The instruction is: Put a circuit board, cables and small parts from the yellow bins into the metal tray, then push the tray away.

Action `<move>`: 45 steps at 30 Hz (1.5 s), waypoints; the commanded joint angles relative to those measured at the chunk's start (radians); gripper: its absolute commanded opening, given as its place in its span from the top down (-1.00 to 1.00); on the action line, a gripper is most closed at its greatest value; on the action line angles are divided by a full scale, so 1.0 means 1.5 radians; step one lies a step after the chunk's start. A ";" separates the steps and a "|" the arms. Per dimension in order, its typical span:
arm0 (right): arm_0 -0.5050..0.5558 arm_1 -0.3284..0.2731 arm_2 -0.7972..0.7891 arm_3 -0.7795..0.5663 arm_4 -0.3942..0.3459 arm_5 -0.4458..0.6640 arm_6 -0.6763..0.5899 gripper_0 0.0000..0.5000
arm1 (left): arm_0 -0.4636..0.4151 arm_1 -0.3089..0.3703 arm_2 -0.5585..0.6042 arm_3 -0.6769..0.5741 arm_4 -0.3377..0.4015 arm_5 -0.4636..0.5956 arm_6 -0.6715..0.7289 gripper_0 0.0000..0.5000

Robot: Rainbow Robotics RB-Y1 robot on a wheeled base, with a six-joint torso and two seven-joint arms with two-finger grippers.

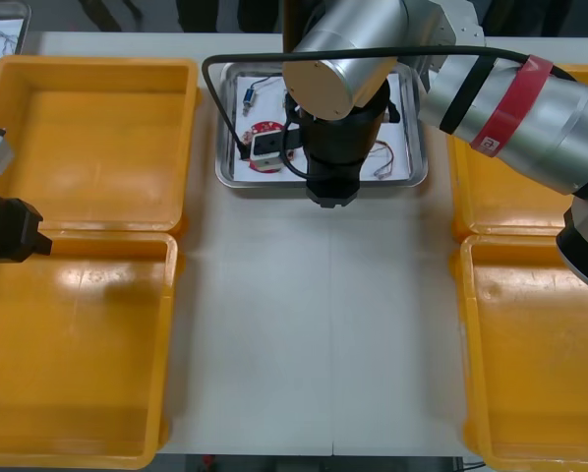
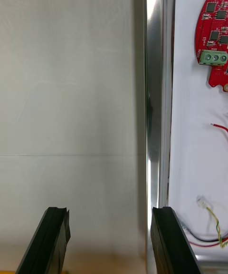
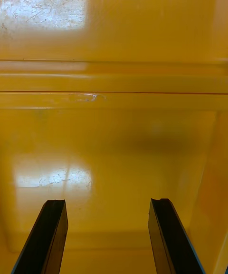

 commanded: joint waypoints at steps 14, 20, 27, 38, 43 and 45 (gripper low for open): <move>0.137 -0.020 -0.155 -0.373 0.105 0.224 -0.319 -1.00 | 0.011 -0.005 0.018 -0.018 -0.005 0.005 -0.026 -1.00; 0.199 -0.025 -0.225 -0.476 0.105 0.224 -0.426 -1.00 | 0.011 -0.005 0.018 -0.018 -0.005 0.005 -0.026 -1.00; 0.283 -0.051 -0.303 -0.558 0.083 0.224 -0.537 -1.00 | 0.011 -0.005 0.018 -0.018 -0.005 0.005 -0.026 -1.00; 0.380 -0.087 -0.412 -0.661 0.072 0.224 -0.679 -1.00 | 0.011 -0.005 0.018 -0.018 -0.005 0.005 -0.026 -1.00; 0.434 -0.119 -0.460 -0.699 0.085 0.224 -0.685 -1.00 | 0.011 -0.005 0.018 -0.018 -0.005 0.005 -0.026 -1.00; 0.463 -0.130 -0.487 -0.712 0.092 0.224 -0.681 -1.00 | 0.011 -0.005 0.018 -0.018 -0.005 0.005 -0.026 -1.00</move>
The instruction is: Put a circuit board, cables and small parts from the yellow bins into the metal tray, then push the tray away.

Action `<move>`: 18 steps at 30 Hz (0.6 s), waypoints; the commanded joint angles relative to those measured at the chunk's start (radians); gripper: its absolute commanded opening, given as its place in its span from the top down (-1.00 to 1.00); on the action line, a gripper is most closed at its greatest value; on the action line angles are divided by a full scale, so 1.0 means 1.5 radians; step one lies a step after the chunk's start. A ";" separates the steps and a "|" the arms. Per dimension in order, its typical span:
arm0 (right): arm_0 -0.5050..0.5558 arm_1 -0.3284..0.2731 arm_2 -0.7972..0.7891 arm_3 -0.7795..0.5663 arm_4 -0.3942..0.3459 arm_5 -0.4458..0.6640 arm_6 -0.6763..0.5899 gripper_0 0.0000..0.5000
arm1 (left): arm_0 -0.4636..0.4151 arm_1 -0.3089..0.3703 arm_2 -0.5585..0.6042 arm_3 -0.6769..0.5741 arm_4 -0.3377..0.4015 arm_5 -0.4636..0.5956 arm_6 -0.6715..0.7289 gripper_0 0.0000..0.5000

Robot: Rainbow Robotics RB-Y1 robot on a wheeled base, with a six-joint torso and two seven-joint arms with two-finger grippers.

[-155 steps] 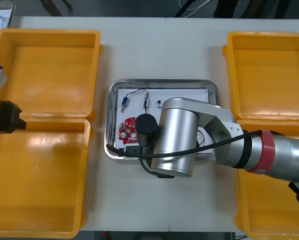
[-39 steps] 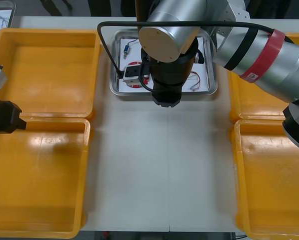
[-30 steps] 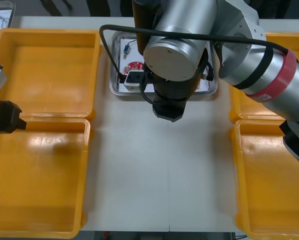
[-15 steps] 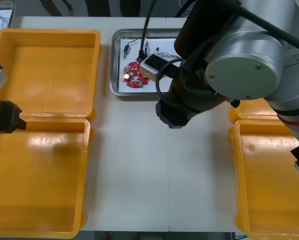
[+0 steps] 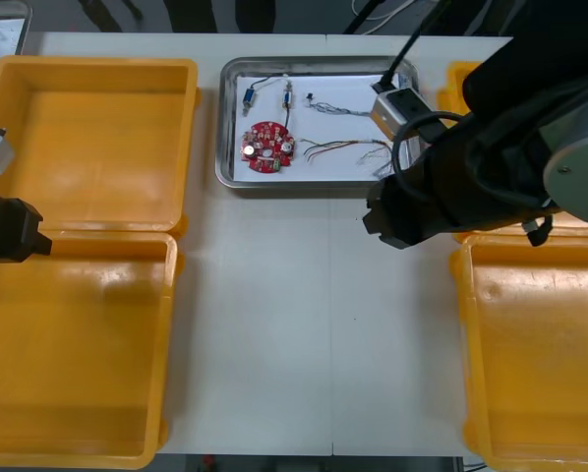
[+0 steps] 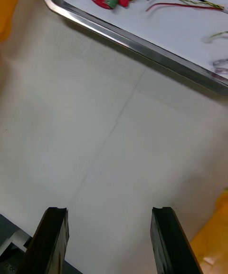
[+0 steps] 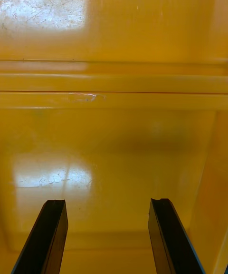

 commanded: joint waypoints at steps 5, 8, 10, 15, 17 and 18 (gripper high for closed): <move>0.102 -0.063 -0.117 -0.059 0.025 0.002 0.014 -1.00 | 0.010 -0.005 0.018 -0.018 -0.005 0.005 -0.026 -1.00; 0.128 -0.074 -0.155 -0.065 0.024 0.002 0.018 -1.00 | 0.010 -0.005 0.018 -0.018 -0.005 0.005 -0.026 -1.00; 0.144 -0.078 -0.176 -0.065 0.024 0.002 0.019 -1.00 | 0.010 -0.005 0.018 -0.018 -0.005 0.005 -0.026 -1.00; 0.199 -0.099 -0.230 -0.065 0.043 0.002 0.024 -1.00 | 0.010 -0.005 0.018 -0.018 -0.005 0.005 -0.026 -1.00; 0.215 -0.106 -0.243 -0.065 0.052 0.002 0.025 -1.00 | 0.010 -0.005 0.018 -0.018 -0.005 0.005 -0.026 -1.00; 0.225 -0.111 -0.250 -0.063 0.059 0.002 0.026 -1.00 | 0.010 -0.005 0.018 -0.018 -0.005 0.005 -0.026 -1.00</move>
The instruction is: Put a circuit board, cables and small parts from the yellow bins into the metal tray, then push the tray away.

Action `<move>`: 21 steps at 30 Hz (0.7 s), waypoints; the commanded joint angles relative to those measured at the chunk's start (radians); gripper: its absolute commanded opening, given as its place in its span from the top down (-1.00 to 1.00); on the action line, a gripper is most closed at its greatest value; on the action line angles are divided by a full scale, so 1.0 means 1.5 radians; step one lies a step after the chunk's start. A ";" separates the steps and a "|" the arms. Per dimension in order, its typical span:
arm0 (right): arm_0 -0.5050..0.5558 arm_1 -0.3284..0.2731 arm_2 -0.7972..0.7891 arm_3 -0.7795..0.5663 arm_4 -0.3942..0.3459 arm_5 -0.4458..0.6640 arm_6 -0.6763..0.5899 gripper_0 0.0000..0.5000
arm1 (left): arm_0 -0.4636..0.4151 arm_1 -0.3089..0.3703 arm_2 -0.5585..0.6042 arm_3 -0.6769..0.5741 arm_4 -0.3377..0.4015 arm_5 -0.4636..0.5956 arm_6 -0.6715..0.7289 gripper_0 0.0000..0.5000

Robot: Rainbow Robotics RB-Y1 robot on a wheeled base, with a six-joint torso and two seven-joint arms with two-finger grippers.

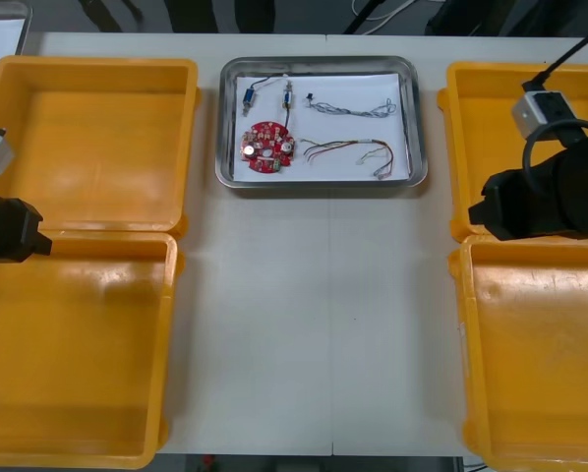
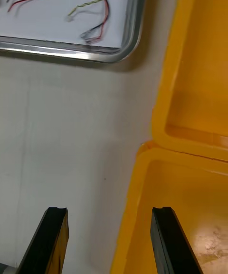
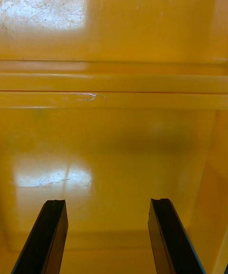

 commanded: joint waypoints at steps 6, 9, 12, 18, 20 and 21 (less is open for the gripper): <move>0.100 -0.057 -0.104 0.000 0.023 0.002 0.031 -1.00 | 0.010 -0.005 0.018 -0.018 -0.005 0.005 -0.026 -1.00; 0.124 -0.067 -0.133 0.012 0.011 0.002 0.035 -1.00 | 0.010 -0.005 0.018 -0.018 -0.005 0.005 -0.026 -1.00; 0.145 -0.074 -0.155 0.017 0.008 0.002 0.042 -1.00 | 0.010 -0.005 0.018 -0.018 -0.005 0.005 -0.026 -1.00; 0.183 -0.078 -0.189 0.029 0.003 0.002 0.056 -1.00 | 0.010 -0.005 0.018 -0.018 -0.005 0.005 -0.026 -1.00; 0.188 -0.079 -0.197 0.038 0.001 0.002 0.061 -1.00 | 0.010 -0.005 0.018 -0.018 -0.005 0.005 -0.026 -1.00; 0.188 -0.078 -0.201 0.044 -0.001 0.002 0.065 -1.00 | 0.010 -0.005 0.018 -0.018 -0.005 0.005 -0.026 -1.00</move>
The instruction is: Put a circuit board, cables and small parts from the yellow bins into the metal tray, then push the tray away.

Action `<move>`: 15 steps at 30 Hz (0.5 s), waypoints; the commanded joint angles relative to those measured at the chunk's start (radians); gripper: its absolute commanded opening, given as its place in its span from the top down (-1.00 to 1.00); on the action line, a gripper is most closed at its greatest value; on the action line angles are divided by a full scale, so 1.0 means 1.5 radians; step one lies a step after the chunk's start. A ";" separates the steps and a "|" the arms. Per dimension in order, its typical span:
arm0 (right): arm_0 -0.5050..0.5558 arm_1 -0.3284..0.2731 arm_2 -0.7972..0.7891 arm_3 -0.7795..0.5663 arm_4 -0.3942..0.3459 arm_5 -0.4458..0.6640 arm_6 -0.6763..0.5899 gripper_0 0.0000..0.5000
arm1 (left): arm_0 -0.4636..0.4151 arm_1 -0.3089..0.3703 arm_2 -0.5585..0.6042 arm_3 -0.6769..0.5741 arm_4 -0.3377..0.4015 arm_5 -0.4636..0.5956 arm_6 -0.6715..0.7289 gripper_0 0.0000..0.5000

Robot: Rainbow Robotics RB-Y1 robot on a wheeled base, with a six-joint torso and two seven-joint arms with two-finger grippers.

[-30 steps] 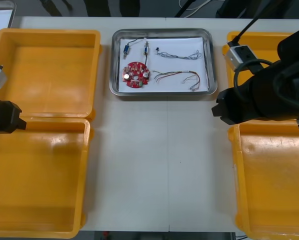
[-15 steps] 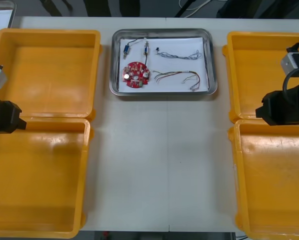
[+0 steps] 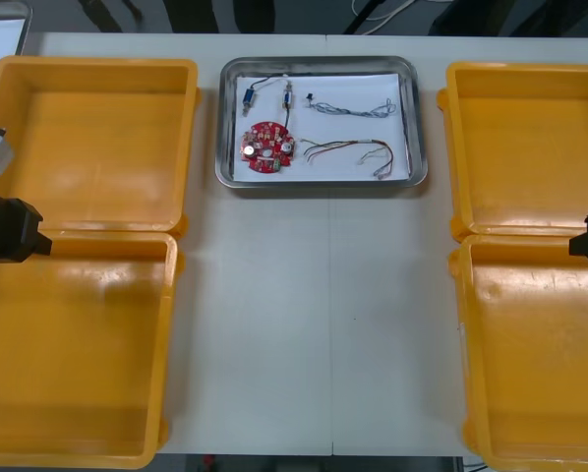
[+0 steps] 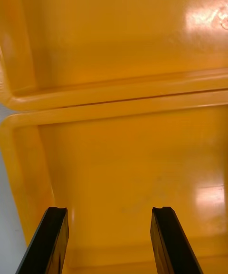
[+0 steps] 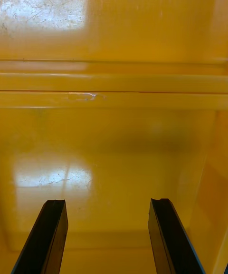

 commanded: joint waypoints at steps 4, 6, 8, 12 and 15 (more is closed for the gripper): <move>0.021 -0.025 -0.047 0.032 -0.014 0.002 0.058 -1.00 | 0.010 -0.005 0.018 -0.018 -0.005 0.005 -0.026 -1.00; 0.021 -0.027 -0.051 0.044 -0.016 0.002 0.064 -1.00 | 0.010 -0.005 0.018 -0.018 -0.005 0.005 -0.026 -1.00; 0.021 -0.028 -0.051 0.053 -0.014 0.002 0.070 -1.00 | 0.010 -0.005 0.018 -0.018 -0.005 0.005 -0.026 -1.00; 0.021 -0.030 -0.051 0.071 -0.012 0.002 0.080 -1.00 | 0.010 -0.005 0.018 -0.018 -0.005 0.005 -0.026 -1.00; 0.021 -0.037 -0.052 0.089 -0.018 0.002 0.095 -1.00 | 0.010 -0.005 0.018 -0.018 -0.005 0.005 -0.026 -1.00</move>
